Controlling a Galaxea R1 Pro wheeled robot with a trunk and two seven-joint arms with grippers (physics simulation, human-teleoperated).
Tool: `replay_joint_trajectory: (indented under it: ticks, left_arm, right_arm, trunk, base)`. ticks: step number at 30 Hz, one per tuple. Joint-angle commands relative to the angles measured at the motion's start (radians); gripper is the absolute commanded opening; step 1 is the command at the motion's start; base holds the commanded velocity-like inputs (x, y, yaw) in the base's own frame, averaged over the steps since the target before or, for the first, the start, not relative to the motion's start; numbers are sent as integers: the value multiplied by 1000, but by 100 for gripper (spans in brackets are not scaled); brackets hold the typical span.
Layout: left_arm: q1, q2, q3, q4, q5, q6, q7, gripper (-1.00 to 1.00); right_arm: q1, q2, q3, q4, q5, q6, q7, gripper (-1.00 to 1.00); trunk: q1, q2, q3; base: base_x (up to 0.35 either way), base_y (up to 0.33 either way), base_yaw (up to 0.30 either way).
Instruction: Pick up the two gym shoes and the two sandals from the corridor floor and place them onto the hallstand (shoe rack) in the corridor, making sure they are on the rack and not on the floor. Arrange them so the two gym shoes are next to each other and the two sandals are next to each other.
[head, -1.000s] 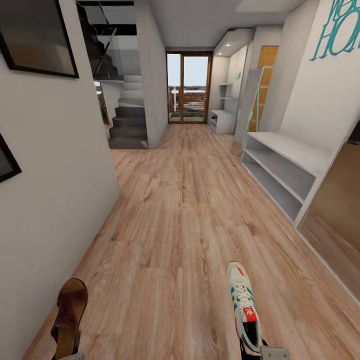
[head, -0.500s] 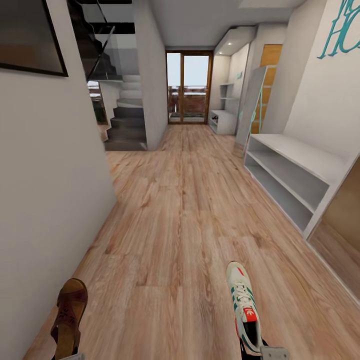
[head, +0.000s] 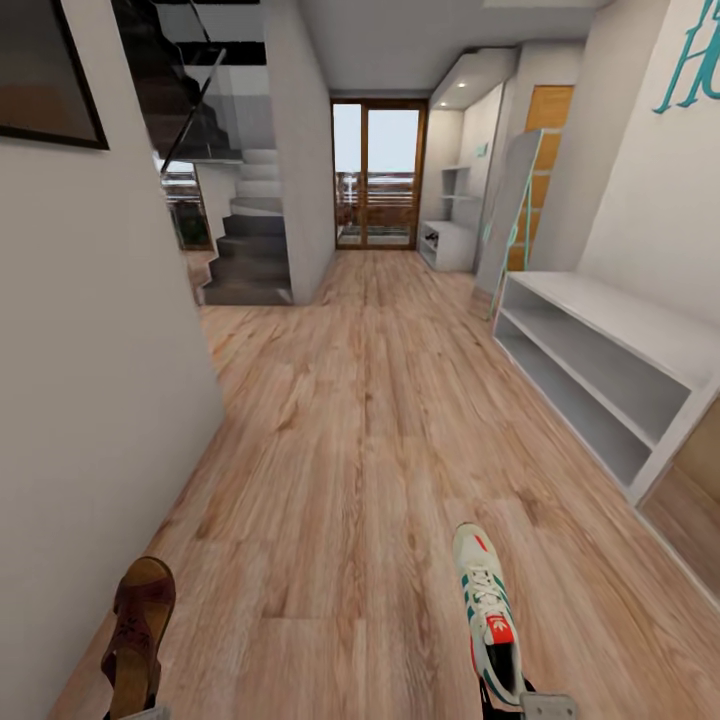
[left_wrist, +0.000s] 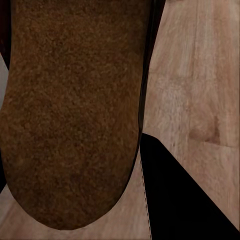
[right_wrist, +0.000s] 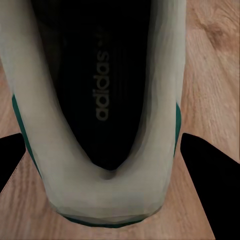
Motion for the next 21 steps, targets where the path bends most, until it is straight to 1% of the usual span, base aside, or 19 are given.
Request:
replay_joint_trajectory:
  ticks: [1,21]
  left_arm:
    - [-1,0,1,1,2,-2,-4,-100]
    - [-1,0,0,8,3,-2,-4,-100]
  right_arm:
    - [-1,-1,2,0,2,-2,-6,-100]
    - [-1,-2,2,0,2,-2,-6,-100]
  trunk:
    - [0,0,-1]
    - [0,0,-1]
  base:
    - [339,0,0]
    - [339,0,0]
